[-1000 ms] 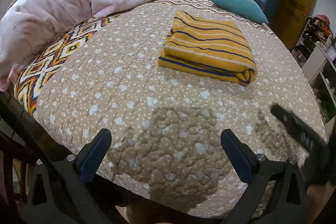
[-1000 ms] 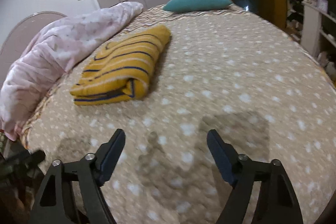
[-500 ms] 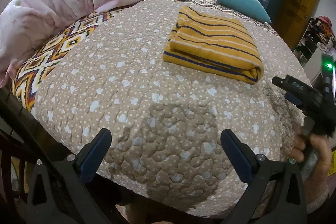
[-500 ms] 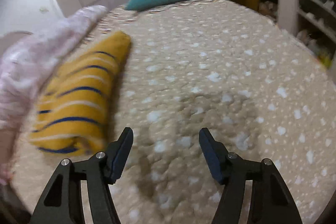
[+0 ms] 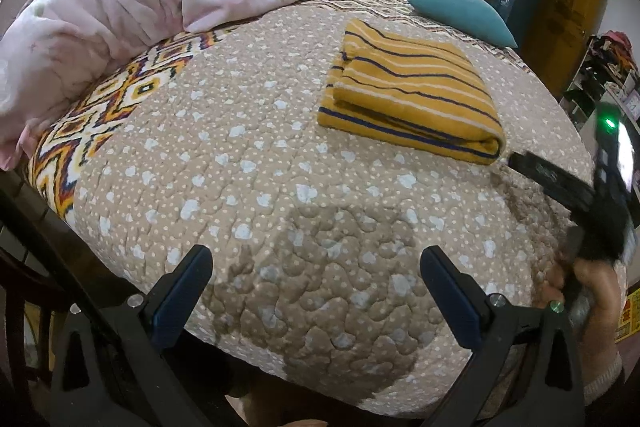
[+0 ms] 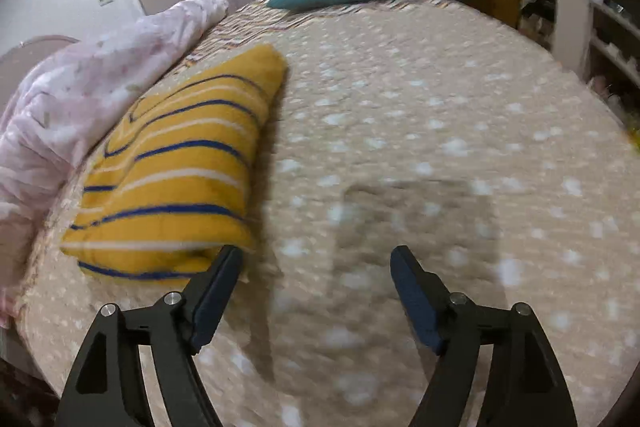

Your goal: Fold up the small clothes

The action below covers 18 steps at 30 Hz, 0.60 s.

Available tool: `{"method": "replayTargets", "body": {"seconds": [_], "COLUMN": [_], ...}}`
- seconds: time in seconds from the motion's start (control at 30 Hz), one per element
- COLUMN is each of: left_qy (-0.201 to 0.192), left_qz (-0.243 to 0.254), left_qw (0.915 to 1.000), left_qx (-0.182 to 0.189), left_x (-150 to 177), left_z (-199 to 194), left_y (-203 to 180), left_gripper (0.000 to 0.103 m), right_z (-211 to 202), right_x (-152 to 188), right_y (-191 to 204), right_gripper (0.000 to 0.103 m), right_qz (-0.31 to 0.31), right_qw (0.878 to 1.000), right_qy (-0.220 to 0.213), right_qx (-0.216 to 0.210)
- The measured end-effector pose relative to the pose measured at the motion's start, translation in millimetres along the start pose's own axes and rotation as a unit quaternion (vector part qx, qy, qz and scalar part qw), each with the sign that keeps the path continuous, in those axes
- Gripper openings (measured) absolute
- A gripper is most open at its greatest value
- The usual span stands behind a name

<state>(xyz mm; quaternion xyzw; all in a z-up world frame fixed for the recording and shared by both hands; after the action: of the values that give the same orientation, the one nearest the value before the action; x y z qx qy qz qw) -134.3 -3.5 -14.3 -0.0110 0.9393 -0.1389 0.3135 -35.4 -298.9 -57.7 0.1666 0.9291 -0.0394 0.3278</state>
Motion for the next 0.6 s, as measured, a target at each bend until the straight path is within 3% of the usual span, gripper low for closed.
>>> {"method": "replayTargets", "body": {"seconds": [0.23, 0.6], "left_qy": [-0.014, -0.018], "left_qz": [0.028, 0.049], "left_qw": [0.9994, 0.9978], "left_qx": [-0.013, -0.040], "left_x": [0.5, 0.3], "left_z": [-3.0, -6.1], "left_y": [-11.2, -14.7], "left_gripper": [0.103, 0.103], "right_z": [-32.4, -50.0], "right_x": [29.4, 56.0], "right_y": [-38.7, -30.9], "right_gripper": [0.083, 0.083], "right_qz": [0.018, -0.007], "right_qw": [1.000, 1.000], "right_qy": [-0.018, -0.022], "right_qx": [-0.012, 0.009]}}
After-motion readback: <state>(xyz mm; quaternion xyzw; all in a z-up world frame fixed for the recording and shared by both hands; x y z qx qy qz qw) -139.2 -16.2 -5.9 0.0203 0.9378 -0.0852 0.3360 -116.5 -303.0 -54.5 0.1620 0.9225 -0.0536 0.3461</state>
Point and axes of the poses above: each gripper's, at about its wrist camera, not at the fingertips, and z roughly the way its jaws point, y to its left, x to its underside, the point moved 8 cm from there along z, roughly the way its jaws point, and after that the axes turned 13 degrees about x, right-handed, at the moved point
